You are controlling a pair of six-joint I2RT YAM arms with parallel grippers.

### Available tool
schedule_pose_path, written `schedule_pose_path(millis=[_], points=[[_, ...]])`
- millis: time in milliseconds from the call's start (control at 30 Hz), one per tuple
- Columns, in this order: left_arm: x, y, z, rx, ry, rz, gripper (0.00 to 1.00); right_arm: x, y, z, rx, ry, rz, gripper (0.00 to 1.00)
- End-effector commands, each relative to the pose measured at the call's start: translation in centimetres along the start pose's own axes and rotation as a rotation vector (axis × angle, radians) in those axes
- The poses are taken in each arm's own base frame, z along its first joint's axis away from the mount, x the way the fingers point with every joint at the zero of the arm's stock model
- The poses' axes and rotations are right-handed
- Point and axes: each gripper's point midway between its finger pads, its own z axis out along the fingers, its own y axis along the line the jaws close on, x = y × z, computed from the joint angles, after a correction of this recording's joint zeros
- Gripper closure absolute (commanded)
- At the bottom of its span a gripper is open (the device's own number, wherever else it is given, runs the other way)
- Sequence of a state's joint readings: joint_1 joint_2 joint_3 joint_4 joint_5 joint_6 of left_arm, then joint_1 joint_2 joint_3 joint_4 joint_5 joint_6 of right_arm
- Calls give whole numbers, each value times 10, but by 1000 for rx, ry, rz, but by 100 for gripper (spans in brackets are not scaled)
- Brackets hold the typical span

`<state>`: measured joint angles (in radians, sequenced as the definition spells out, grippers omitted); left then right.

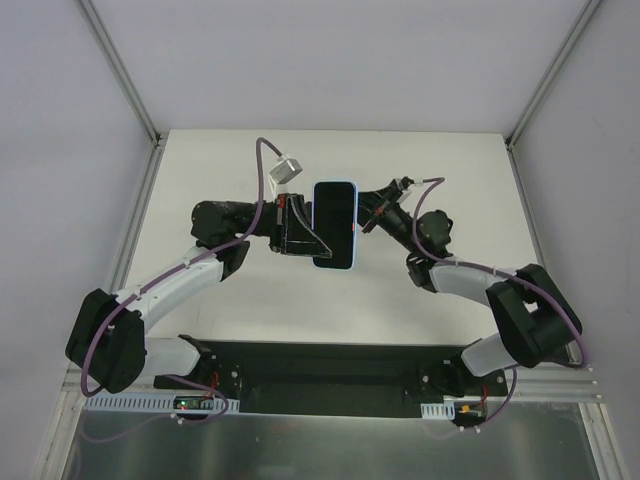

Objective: Take the phone out of the phone case
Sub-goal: Remove the phone case from the phone.

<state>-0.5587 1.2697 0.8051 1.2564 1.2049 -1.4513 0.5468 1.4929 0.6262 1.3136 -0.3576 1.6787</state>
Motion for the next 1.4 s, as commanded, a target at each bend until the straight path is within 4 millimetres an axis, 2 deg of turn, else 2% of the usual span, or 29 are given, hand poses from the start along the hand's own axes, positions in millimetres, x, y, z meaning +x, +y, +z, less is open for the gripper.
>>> schedule_pose_path(millis=[0,33,67,100,133,167,200,233,300,367,400,433,500,567,633,667,700,733,767,900,1200,1367], points=[[-5,-36,-6,104,-24,340,100,23,7,-14,4,73,-257,95],[-4,-34,-7,100,-24,330,100,22,-5,-19,105,61,-270,90],[-2,-31,-8,97,-22,311,100,20,-14,-24,158,57,-384,82],[-2,-31,-8,95,-22,310,100,22,-8,-23,191,54,-447,79],[-1,-31,-9,95,-16,304,100,17,-23,-41,356,7,-459,73],[0,-30,-9,93,-11,296,100,15,-22,-49,417,-11,-538,62],[1,-30,-10,92,-7,292,100,17,-11,-66,505,-19,-658,56],[4,-27,-10,89,5,282,100,10,-4,-73,537,-65,-727,50],[6,-24,-11,85,16,272,100,10,20,-91,585,-94,-854,45],[10,-20,-12,80,37,253,100,13,35,-99,612,-91,-924,40],[10,-18,-12,78,40,245,100,13,31,-110,672,-62,-967,40],[12,-16,-12,77,46,237,100,18,51,-107,652,-74,-1005,39],[12,-12,-12,75,51,224,100,20,55,-114,694,-69,-1036,38],[11,-12,-12,75,49,214,100,22,69,-113,693,-80,-1088,38],[11,-10,-12,74,49,210,100,23,66,-112,727,-55,-1115,38],[10,-10,-12,74,48,206,100,27,73,-109,718,-55,-1129,38],[11,-9,-12,73,49,201,100,25,67,-108,750,-43,-1134,38],[10,-11,-12,75,49,202,100,31,66,-105,749,-12,-1148,38],[10,-10,-12,73,50,200,100,29,69,-103,755,-33,-1163,38],[11,-11,-12,74,54,196,100,30,63,-94,767,-14,-1165,38],[11,-8,-12,71,52,184,100,38,93,-90,663,-68,-1185,38],[11,-8,-12,71,52,186,100,43,94,-81,637,-40,-1180,37]])
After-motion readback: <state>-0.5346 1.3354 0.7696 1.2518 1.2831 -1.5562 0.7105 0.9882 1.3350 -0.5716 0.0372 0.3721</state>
